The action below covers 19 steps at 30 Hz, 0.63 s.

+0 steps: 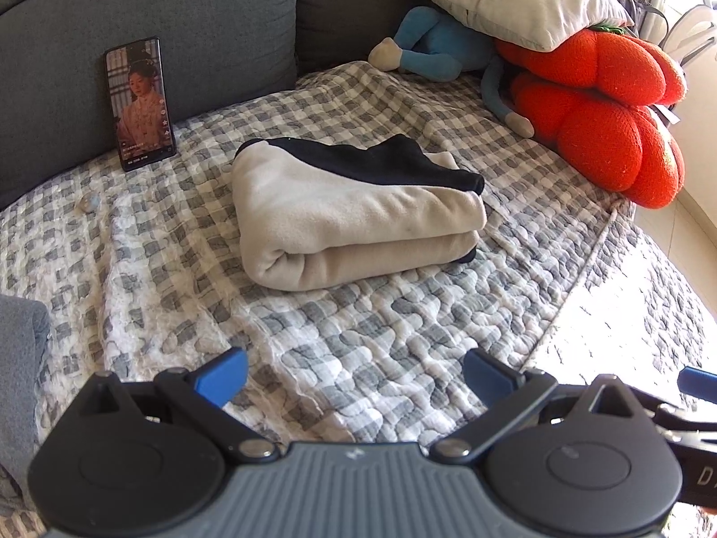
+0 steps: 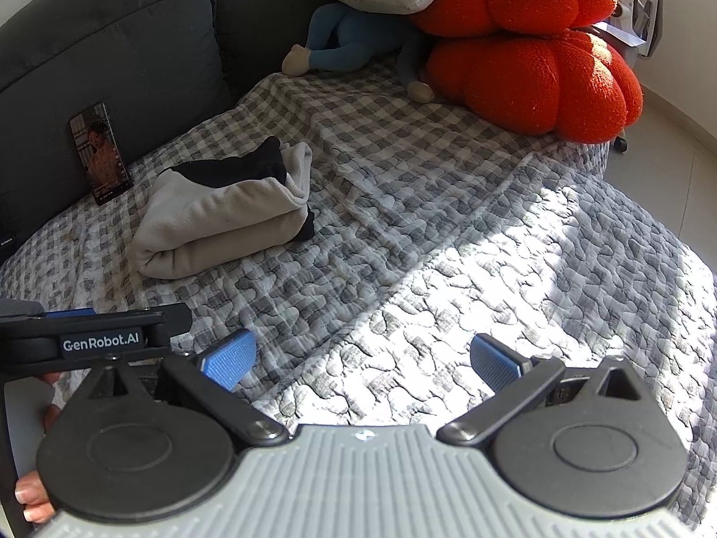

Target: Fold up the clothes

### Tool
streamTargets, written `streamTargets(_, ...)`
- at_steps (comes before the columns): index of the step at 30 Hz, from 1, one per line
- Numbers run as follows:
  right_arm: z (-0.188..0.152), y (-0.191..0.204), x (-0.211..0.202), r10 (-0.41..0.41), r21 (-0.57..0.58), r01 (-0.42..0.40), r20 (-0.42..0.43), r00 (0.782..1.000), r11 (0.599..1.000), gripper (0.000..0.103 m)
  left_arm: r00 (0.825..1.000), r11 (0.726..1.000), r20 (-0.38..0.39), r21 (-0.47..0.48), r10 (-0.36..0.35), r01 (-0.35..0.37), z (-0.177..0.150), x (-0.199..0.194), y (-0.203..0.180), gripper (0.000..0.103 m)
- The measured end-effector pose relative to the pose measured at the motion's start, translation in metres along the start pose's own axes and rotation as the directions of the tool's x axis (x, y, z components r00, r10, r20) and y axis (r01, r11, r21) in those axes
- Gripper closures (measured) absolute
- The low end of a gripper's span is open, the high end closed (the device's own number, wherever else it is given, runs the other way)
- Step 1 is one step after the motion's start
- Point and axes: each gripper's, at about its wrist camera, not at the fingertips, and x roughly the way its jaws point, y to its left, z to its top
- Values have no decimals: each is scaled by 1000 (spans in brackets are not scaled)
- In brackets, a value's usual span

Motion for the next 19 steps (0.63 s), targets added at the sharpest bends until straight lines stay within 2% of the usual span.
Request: streamTargets(19, -1, 0, 1, 2, -4, -2, -7, 1000, 1000, 0, 1000, 1000, -2, -7, 3, -3, 0, 1, 2, 1)
